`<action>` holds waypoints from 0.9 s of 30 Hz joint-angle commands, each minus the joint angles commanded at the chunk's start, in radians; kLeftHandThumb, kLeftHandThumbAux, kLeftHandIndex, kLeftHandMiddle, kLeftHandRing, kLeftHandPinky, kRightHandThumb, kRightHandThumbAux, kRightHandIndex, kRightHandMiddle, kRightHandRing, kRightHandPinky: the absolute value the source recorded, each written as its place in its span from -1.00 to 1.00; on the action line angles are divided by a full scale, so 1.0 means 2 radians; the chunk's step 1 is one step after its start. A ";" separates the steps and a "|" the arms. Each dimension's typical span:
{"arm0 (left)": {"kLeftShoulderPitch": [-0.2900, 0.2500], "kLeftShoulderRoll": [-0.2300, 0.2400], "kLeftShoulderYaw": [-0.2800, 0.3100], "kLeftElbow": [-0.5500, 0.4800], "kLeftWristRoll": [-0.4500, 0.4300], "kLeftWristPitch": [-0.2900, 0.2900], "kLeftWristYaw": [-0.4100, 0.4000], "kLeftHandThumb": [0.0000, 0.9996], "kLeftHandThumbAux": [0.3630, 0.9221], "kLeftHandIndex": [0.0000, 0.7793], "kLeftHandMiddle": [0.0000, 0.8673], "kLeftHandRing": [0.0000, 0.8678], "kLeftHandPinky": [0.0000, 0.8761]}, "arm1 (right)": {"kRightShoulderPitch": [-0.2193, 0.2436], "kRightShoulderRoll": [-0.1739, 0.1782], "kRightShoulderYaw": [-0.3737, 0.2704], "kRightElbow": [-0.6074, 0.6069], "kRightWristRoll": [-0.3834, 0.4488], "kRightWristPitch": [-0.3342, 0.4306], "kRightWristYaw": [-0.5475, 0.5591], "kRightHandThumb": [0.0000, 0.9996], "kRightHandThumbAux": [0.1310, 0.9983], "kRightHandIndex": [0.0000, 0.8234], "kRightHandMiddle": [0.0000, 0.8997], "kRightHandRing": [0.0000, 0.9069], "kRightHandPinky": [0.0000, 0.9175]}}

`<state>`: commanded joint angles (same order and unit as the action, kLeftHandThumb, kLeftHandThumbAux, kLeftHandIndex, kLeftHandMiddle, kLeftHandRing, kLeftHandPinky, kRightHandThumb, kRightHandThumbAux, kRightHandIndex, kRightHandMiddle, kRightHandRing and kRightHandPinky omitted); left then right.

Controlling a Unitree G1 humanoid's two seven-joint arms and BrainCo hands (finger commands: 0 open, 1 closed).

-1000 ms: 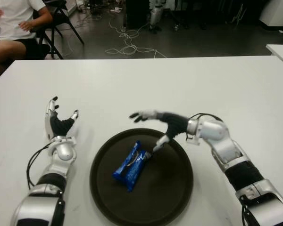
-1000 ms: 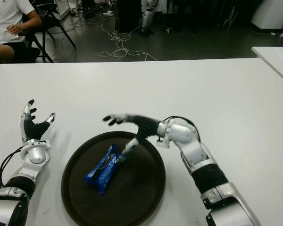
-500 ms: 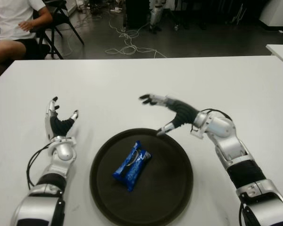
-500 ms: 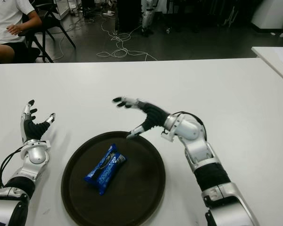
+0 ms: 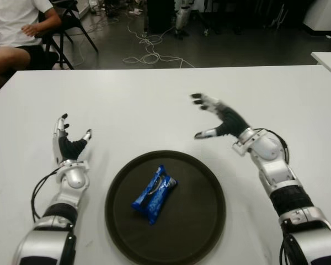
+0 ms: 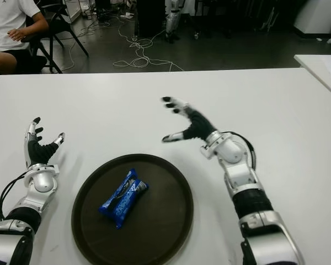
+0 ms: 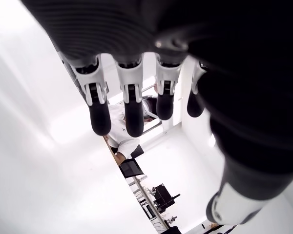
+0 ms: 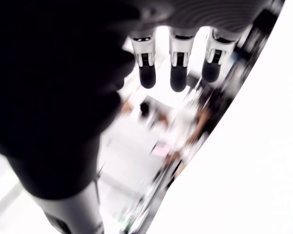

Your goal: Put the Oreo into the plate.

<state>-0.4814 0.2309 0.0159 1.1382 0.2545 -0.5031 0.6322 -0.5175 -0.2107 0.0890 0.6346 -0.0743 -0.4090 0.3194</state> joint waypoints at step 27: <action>0.000 -0.001 0.000 0.001 -0.001 0.004 0.001 -0.36 0.46 -0.70 -0.71 -0.65 -0.48 | -0.093 0.013 -0.029 0.260 -0.067 0.000 -0.306 -1.00 0.42 -0.31 -0.55 -0.56 -0.54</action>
<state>-0.4815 0.2285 0.0168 1.1395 0.2516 -0.4953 0.6345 -0.7037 -0.1845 0.0305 1.1548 -0.2080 -0.4091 -0.2934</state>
